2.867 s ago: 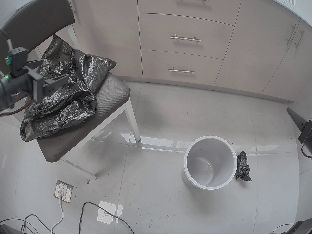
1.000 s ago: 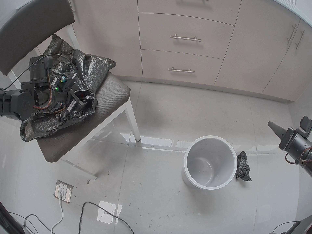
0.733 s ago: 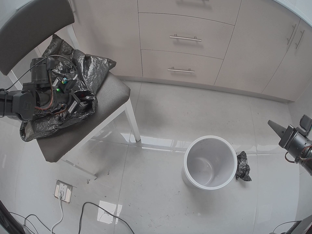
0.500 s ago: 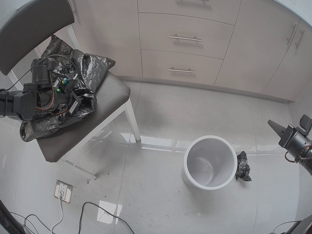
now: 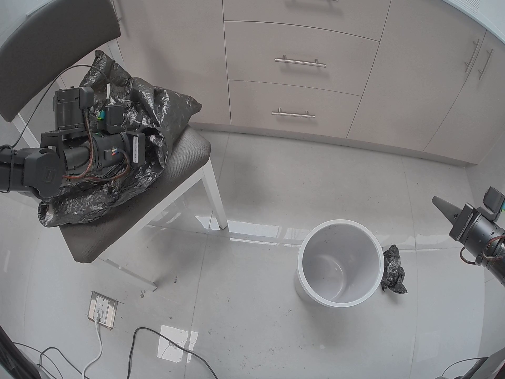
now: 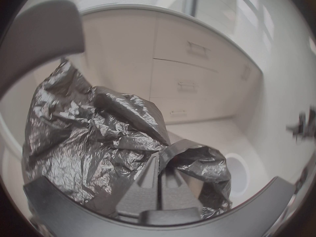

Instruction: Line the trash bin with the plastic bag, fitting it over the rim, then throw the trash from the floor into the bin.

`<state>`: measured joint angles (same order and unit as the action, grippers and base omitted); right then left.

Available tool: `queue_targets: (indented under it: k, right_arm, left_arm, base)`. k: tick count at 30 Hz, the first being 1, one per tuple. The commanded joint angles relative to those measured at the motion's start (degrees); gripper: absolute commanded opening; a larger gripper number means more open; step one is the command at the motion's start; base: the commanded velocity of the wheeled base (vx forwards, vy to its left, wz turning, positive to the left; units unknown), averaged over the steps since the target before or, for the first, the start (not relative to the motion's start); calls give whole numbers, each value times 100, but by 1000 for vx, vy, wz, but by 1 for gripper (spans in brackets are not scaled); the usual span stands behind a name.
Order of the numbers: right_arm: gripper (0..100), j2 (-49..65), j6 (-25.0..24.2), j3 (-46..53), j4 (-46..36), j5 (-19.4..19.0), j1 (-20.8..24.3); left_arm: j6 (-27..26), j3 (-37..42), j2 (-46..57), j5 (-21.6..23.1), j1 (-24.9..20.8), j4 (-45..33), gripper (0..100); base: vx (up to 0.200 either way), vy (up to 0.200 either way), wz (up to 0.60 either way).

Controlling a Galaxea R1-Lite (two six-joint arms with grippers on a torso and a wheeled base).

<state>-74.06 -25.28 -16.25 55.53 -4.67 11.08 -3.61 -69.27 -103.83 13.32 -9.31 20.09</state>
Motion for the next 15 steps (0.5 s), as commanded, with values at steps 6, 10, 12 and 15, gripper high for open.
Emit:
queue_targets:
  k: [6,10,12,15]
  right_arm:
    - [0,-232,129,201,-16,-8,175]
    - [0,-302,709,605,-16,36,817]
    - [0,-311,911,729,2,80,975]
    - [0,-329,1087,808,-16,608,1318]
  left_arm:
    - [4659,-579,-85,-3345,-1389,12,0]
    - [5397,-781,-147,-3345,-2241,-629,0]
    - [5520,-1010,-199,-3345,-2505,-893,0]
    - [5749,-1818,-489,-3345,-3217,-1649,0]
  base:
    - [0,0,0]
    - [0,0,0]
    - [0,0,0]
    - [0,0,0]
